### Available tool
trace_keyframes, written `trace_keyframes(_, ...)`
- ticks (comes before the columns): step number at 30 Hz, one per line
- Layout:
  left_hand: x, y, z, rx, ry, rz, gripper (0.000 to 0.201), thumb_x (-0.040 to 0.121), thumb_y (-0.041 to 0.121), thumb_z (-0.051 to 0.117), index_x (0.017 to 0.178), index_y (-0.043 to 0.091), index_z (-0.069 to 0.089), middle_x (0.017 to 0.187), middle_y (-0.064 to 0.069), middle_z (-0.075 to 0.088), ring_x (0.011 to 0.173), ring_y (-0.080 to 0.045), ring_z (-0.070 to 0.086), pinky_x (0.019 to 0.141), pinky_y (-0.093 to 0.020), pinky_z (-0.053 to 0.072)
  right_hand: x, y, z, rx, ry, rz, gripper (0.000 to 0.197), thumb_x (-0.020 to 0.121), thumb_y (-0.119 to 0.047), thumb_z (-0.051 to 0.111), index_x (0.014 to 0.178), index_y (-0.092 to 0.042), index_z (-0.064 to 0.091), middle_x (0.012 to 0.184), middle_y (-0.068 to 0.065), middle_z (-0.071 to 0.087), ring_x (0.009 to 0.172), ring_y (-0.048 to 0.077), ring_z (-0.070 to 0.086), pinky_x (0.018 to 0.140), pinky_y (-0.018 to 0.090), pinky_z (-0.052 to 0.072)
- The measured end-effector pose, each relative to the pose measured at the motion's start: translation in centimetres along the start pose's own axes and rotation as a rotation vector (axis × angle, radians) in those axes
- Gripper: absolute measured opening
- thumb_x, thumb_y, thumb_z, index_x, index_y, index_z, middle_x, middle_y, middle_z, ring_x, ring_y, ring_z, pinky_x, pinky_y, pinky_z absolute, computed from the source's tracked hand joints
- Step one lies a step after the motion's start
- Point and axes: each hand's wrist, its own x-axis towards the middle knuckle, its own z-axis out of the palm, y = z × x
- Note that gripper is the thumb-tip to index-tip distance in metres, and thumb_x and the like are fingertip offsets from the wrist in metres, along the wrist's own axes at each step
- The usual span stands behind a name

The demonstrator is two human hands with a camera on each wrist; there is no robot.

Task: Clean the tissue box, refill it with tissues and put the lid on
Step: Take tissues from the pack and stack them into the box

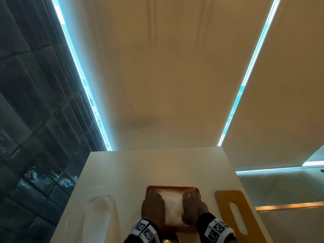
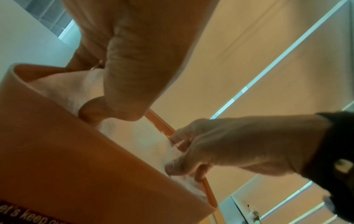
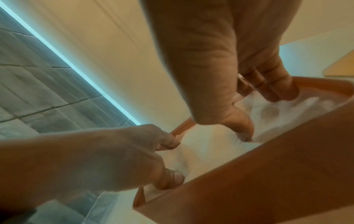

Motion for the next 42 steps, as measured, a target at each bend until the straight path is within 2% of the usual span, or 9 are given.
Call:
trace_keyframes(4,-0.2,-0.5,-0.7,0.064,0.087,0.001,0.049,0.085,0.014,0.056,0.131,0.004,0.045,0.143,-0.018,0.030,0.128,-0.035,0.033,0.103,-0.043,0.037,-0.1,0.0,0.2,-0.030,0.169,-0.054,0.063,0.082,-0.017,0.057,0.139,-0.003,0.034,0.146,0.019,0.028,0.134,0.039,0.025,0.104,0.041,0.043)
trace_keyframes(13,-0.7,-1.6,0.2,-0.214,-0.041,0.052,0.058,0.087,0.012,0.049,0.142,0.012,0.029,0.142,-0.014,0.040,0.119,-0.033,0.055,0.097,-0.042,0.047,0.4,0.4,0.8,0.109,0.155,-0.122,0.059,0.086,-0.014,0.053,0.141,-0.009,0.032,0.151,0.013,0.025,0.140,0.034,0.021,0.106,0.042,0.042)
trace_keyframes(16,-1.1,-2.9,-0.2,-0.495,0.154,-0.017,0.047,0.088,0.011,0.046,0.134,0.022,0.044,0.129,-0.003,0.055,0.109,-0.021,0.059,0.090,-0.034,0.049,0.3,0.6,1.1,0.099,0.179,-0.150,0.049,0.088,-0.021,0.053,0.135,-0.013,0.039,0.147,0.011,0.031,0.136,0.032,0.026,0.104,0.040,0.043)
trace_keyframes(19,-2.5,-8.1,0.5,-0.756,0.436,-0.317,0.027,0.088,0.006,0.049,0.108,0.022,0.055,0.107,-0.001,0.064,0.085,-0.014,0.059,0.069,-0.026,0.049,0.3,0.5,1.2,0.114,0.194,-0.156,0.052,0.091,-0.025,0.053,0.139,-0.014,0.036,0.149,0.010,0.029,0.138,0.032,0.024,0.107,0.041,0.041)
trace_keyframes(25,-3.6,-18.9,8.6,-0.706,-0.192,-0.782,0.077,0.084,0.036,0.062,0.139,0.000,0.021,0.144,-0.022,0.037,0.130,-0.036,0.043,0.110,-0.042,0.037,0.0,-0.1,1.3,0.114,0.283,-0.186,0.054,0.091,-0.034,0.052,0.140,-0.021,0.033,0.148,0.008,0.028,0.130,0.028,0.034,0.101,0.037,0.045)
trace_keyframes(30,-3.3,-18.1,9.1,-0.632,-0.195,-0.817,0.096,0.067,0.045,0.080,0.134,0.006,0.022,0.137,-0.022,0.031,0.125,-0.038,0.044,0.109,-0.044,0.039,-0.3,-1.0,2.0,0.140,0.344,-0.207,0.050,0.090,-0.035,0.052,0.137,-0.024,0.037,0.147,0.005,0.029,0.126,0.023,0.039,0.096,0.036,0.047)
trace_keyframes(36,-4.3,-19.4,8.2,-0.866,-0.120,-0.840,0.080,0.070,0.020,0.079,0.124,-0.001,0.025,0.133,-0.025,0.050,0.120,-0.037,0.053,0.100,-0.040,0.044,-2.1,-3.1,0.7,0.252,0.479,-0.312,0.036,0.091,-0.031,0.058,0.126,-0.026,0.051,0.129,-0.004,0.047,0.109,0.009,0.050,0.082,0.019,0.048)
trace_keyframes(39,-5.1,-21.1,6.8,-1.125,-0.011,-0.901,0.079,0.068,0.019,0.079,0.126,-0.009,0.033,0.131,-0.029,0.052,0.117,-0.040,0.054,0.099,-0.042,0.046,-3.8,-5.5,-0.5,0.499,0.389,-0.403,0.016,0.092,-0.023,0.060,0.108,-0.026,0.061,0.107,-0.010,0.062,0.085,0.003,0.060,0.071,0.018,0.053)
trace_keyframes(42,-6.7,-20.5,4.6,-1.595,0.191,-0.804,0.069,0.059,0.020,0.084,0.115,-0.009,0.056,0.108,-0.027,0.067,0.093,-0.039,0.065,0.078,-0.047,0.058,-4.9,-8.5,-0.9,0.806,0.045,-0.395,0.013,0.092,-0.024,0.063,0.097,-0.015,0.070,0.089,0.004,0.073,0.071,0.005,0.067,0.069,0.023,0.058)
